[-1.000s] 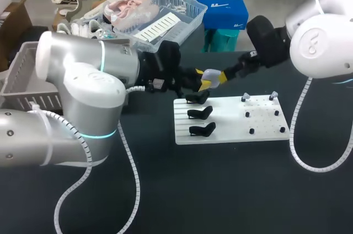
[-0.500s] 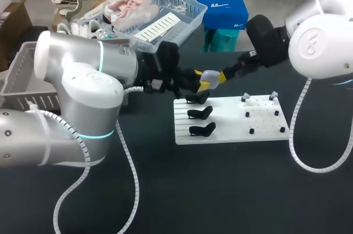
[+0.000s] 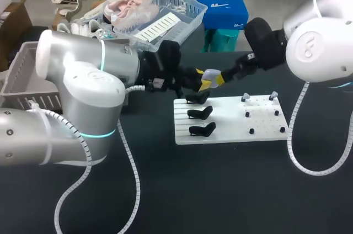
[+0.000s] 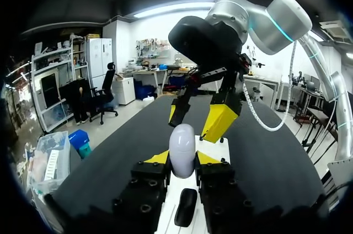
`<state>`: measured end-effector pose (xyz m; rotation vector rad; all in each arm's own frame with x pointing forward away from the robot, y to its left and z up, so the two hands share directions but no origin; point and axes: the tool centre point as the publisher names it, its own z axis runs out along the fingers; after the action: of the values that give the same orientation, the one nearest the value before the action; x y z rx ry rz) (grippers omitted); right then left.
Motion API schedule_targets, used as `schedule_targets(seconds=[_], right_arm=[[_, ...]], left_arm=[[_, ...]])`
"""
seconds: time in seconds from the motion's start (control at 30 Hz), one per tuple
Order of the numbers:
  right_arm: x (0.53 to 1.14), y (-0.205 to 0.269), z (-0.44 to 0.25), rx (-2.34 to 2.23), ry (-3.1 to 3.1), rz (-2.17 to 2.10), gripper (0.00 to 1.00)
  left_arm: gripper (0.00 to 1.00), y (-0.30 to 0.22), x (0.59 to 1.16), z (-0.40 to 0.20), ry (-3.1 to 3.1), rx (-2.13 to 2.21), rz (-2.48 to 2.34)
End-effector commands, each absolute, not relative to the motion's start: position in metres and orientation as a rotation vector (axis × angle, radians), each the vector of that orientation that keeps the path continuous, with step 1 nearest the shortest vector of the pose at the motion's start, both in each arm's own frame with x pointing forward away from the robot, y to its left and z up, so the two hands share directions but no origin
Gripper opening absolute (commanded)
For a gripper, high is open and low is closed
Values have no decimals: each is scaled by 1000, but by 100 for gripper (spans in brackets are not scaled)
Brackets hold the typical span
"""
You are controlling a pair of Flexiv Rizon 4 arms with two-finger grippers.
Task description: Pick up each earbud case from the left stands, insert the matching earbuds, close the lid, and place the case in the box.
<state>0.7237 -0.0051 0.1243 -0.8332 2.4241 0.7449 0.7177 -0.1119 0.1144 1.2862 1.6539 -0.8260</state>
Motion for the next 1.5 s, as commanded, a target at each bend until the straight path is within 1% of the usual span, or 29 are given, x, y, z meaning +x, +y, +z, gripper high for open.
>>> schedule_targets(seconds=[0.03, 0.87, 1.5], right_arm=[[724, -7, 124, -831, 2420, 750, 100], [723, -13, 140, -806, 2390, 699, 100], [691, -55, 128, -522, 2496, 534, 100]], left_arm=[[0, -112, 717, 114, 1654, 1287, -825], [0, -110, 701, 106, 1632, 1327, -889], [0, -120, 700, 132, 1238, 1327, -1073]])
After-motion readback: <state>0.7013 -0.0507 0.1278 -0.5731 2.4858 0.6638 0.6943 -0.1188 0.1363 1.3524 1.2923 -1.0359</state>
